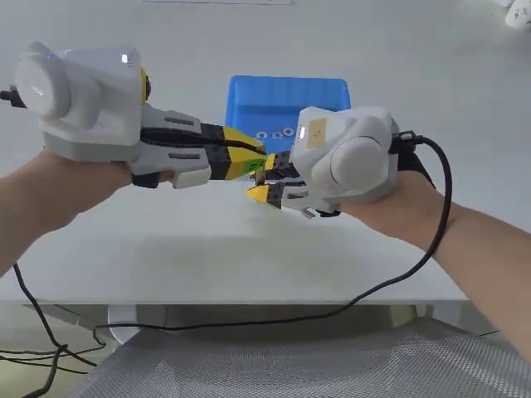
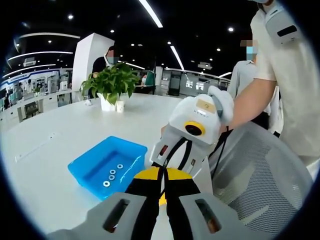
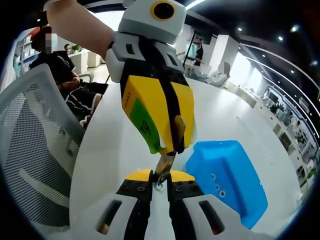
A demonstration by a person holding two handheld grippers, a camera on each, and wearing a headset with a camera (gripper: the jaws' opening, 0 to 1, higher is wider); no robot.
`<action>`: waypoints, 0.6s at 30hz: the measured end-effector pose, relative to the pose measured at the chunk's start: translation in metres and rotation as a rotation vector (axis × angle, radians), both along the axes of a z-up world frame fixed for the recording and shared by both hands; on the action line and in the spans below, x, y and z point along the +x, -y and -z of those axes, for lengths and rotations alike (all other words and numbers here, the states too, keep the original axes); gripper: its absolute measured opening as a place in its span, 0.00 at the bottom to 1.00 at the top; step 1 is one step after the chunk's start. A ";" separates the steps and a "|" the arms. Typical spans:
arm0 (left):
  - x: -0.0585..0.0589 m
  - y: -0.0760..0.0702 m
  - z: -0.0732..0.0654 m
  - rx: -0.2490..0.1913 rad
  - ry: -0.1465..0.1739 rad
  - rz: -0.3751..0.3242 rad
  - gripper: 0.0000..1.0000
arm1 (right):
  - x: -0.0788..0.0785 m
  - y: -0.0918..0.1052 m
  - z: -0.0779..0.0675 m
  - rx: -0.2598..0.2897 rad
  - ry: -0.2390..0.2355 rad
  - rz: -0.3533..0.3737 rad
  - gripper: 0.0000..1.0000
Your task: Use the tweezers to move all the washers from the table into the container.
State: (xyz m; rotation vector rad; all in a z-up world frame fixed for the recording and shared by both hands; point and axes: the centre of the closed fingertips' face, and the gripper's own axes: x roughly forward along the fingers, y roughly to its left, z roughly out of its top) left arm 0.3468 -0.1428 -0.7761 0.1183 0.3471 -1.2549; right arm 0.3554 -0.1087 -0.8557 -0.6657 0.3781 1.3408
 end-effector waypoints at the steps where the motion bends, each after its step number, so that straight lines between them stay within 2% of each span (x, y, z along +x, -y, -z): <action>1: 0.000 0.000 0.000 0.000 -0.001 0.000 0.04 | 0.000 0.000 0.000 0.000 0.001 0.000 0.12; 8: 0.000 0.002 0.006 0.003 -0.005 0.001 0.05 | 0.001 0.001 0.005 -0.005 -0.005 -0.005 0.12; 18: 0.002 0.001 0.006 -0.002 -0.004 -0.003 0.05 | 0.002 0.001 0.005 0.007 -0.008 0.003 0.12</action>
